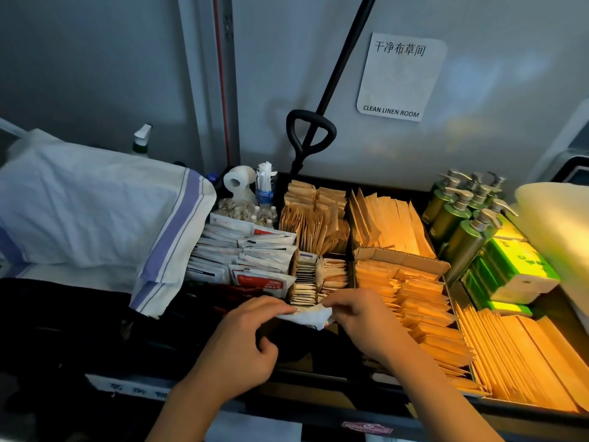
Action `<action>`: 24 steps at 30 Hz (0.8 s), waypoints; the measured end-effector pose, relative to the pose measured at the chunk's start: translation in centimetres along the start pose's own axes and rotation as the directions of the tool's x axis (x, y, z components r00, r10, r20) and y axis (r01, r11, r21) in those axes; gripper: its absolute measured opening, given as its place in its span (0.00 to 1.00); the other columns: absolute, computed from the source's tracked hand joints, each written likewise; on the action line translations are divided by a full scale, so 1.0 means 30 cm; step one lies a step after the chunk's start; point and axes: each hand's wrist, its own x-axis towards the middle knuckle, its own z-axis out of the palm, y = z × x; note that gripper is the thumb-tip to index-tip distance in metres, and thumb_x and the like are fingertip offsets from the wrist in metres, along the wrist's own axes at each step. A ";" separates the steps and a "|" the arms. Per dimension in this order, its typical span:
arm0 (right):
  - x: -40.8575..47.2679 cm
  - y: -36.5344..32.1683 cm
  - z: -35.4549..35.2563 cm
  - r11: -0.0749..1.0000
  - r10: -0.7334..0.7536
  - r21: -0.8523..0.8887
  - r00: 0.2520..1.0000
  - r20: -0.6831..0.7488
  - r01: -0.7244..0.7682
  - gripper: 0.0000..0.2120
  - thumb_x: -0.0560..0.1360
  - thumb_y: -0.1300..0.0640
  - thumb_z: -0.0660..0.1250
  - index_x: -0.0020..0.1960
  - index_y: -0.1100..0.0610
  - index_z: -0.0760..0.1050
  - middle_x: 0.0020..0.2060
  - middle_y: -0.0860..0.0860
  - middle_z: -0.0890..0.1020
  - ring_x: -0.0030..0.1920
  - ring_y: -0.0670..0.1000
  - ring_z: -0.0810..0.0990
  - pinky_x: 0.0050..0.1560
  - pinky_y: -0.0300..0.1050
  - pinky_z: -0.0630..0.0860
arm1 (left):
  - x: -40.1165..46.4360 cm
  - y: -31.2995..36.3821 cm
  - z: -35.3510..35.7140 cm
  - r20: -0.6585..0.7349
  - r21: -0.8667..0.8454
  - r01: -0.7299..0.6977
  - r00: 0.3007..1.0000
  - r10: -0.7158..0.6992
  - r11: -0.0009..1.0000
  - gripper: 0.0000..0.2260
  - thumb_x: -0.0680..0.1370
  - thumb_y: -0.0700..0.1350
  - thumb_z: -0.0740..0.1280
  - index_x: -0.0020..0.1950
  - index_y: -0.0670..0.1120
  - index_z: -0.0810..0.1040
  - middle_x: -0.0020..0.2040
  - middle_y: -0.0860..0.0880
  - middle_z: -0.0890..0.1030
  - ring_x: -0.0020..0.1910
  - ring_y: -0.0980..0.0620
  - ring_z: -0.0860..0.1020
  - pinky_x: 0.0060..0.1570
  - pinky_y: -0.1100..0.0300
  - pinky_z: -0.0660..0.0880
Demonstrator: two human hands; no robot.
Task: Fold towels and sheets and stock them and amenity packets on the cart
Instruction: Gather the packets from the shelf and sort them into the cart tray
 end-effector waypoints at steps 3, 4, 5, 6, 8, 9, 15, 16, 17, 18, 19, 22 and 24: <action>-0.007 0.005 -0.004 0.987 0.003 0.163 1.000 0.000 -0.003 0.12 0.78 0.62 0.71 0.54 0.46 0.86 0.47 0.37 0.86 0.51 0.37 0.81 0.51 0.30 0.74 | 0.024 0.016 0.019 -0.099 -0.020 -0.017 0.995 0.015 1.000 0.16 0.77 0.43 0.73 0.62 0.59 0.81 0.58 0.65 0.80 0.61 0.61 0.79 0.60 0.64 0.76; -0.014 0.002 -0.007 0.971 -0.032 0.239 0.999 0.031 0.024 0.14 0.78 0.62 0.71 0.56 0.45 0.85 0.49 0.37 0.86 0.53 0.37 0.82 0.52 0.32 0.75 | 0.035 0.018 0.025 -0.145 -0.018 -0.025 0.989 0.022 1.000 0.13 0.78 0.43 0.73 0.59 0.57 0.82 0.55 0.64 0.81 0.57 0.60 0.81 0.55 0.61 0.78; -0.022 -0.003 -0.012 0.948 -0.082 0.315 0.994 0.071 0.055 0.18 0.77 0.63 0.70 0.59 0.43 0.82 0.52 0.36 0.85 0.56 0.38 0.81 0.54 0.32 0.75 | 0.047 0.021 0.027 -0.185 -0.008 -0.024 0.982 0.022 1.000 0.11 0.79 0.42 0.73 0.57 0.57 0.83 0.52 0.64 0.82 0.55 0.60 0.81 0.52 0.59 0.78; -0.027 -0.007 -0.018 0.933 -0.126 0.351 0.986 0.109 0.080 0.22 0.74 0.61 0.71 0.63 0.40 0.79 0.56 0.35 0.84 0.59 0.38 0.80 0.57 0.31 0.74 | 0.059 0.026 0.028 -0.216 0.007 -0.015 0.976 0.016 1.000 0.10 0.79 0.42 0.73 0.56 0.57 0.82 0.51 0.64 0.82 0.53 0.61 0.81 0.50 0.59 0.79; -0.024 -0.006 -0.025 0.949 -0.161 0.291 0.979 0.125 0.119 0.27 0.70 0.54 0.75 0.67 0.38 0.76 0.60 0.34 0.81 0.62 0.38 0.78 0.61 0.30 0.72 | 0.083 0.039 0.027 -0.259 0.045 -0.003 0.966 0.015 0.999 0.09 0.80 0.43 0.72 0.56 0.57 0.82 0.51 0.64 0.82 0.53 0.62 0.81 0.50 0.60 0.79; -0.019 -0.006 -0.026 0.963 -0.144 0.240 0.986 0.087 0.120 0.27 0.69 0.49 0.77 0.66 0.37 0.77 0.59 0.33 0.81 0.61 0.37 0.78 0.61 0.33 0.73 | 0.095 0.046 0.028 -0.272 0.063 -0.003 0.962 0.020 0.998 0.09 0.79 0.44 0.72 0.57 0.57 0.82 0.52 0.64 0.82 0.54 0.63 0.81 0.51 0.60 0.79; 0.007 0.010 -0.023 0.953 -0.003 0.302 0.997 -0.078 0.027 0.09 0.74 0.51 0.77 0.53 0.44 0.86 0.46 0.38 0.86 0.48 0.43 0.85 0.49 0.53 0.84 | 0.128 0.079 0.031 -0.235 0.082 0.028 0.972 -0.008 0.996 0.11 0.79 0.46 0.72 0.57 0.60 0.80 0.48 0.65 0.83 0.50 0.64 0.82 0.45 0.57 0.82; 0.012 0.014 -0.025 0.945 0.009 0.326 0.998 -0.065 0.013 0.09 0.74 0.51 0.77 0.54 0.45 0.86 0.46 0.39 0.87 0.48 0.44 0.85 0.49 0.53 0.84 | 0.130 0.081 0.031 -0.244 0.067 0.041 0.969 -0.024 0.997 0.12 0.78 0.45 0.73 0.57 0.61 0.80 0.48 0.65 0.83 0.49 0.64 0.82 0.43 0.57 0.82; 0.016 0.018 -0.028 0.938 0.018 0.345 0.998 -0.059 0.004 0.09 0.74 0.51 0.78 0.54 0.45 0.86 0.46 0.40 0.87 0.48 0.43 0.85 0.50 0.52 0.84 | 0.132 0.083 0.031 -0.260 0.045 0.056 0.965 -0.043 0.997 0.12 0.78 0.45 0.73 0.57 0.61 0.80 0.48 0.65 0.83 0.49 0.64 0.83 0.43 0.56 0.82; 0.019 0.020 -0.033 0.932 0.024 0.362 0.998 -0.060 0.000 0.09 0.74 0.52 0.78 0.54 0.45 0.86 0.46 0.39 0.87 0.48 0.42 0.86 0.51 0.50 0.84 | 0.134 0.084 0.031 -0.277 0.020 0.069 0.959 -0.061 0.997 0.13 0.78 0.44 0.74 0.56 0.61 0.80 0.48 0.65 0.84 0.49 0.64 0.83 0.43 0.56 0.83; 0.024 0.020 -0.037 0.928 0.025 0.373 0.997 -0.069 0.003 0.08 0.74 0.52 0.78 0.53 0.43 0.86 0.46 0.38 0.87 0.48 0.41 0.85 0.51 0.48 0.84 | 0.137 0.088 0.032 -0.293 -0.002 0.079 0.953 -0.076 0.997 0.13 0.77 0.43 0.75 0.56 0.61 0.81 0.48 0.65 0.84 0.49 0.63 0.83 0.44 0.57 0.83; 0.039 0.026 -0.046 0.951 -0.008 0.307 0.996 -0.092 0.036 0.11 0.73 0.53 0.78 0.53 0.41 0.86 0.46 0.34 0.85 0.49 0.38 0.83 0.51 0.42 0.81 | 0.143 0.094 0.027 -0.331 -0.046 0.087 0.939 -0.097 0.995 0.12 0.77 0.42 0.75 0.53 0.59 0.83 0.47 0.63 0.85 0.49 0.62 0.84 0.44 0.59 0.82; 0.045 0.027 -0.049 0.966 -0.031 0.257 0.998 -0.049 0.043 0.15 0.72 0.53 0.79 0.57 0.41 0.85 0.49 0.32 0.84 0.52 0.36 0.82 0.54 0.40 0.79 | 0.146 0.097 0.013 -0.356 -0.122 0.098 0.925 -0.136 0.988 0.12 0.76 0.41 0.76 0.52 0.58 0.83 0.47 0.62 0.85 0.50 0.61 0.84 0.46 0.62 0.81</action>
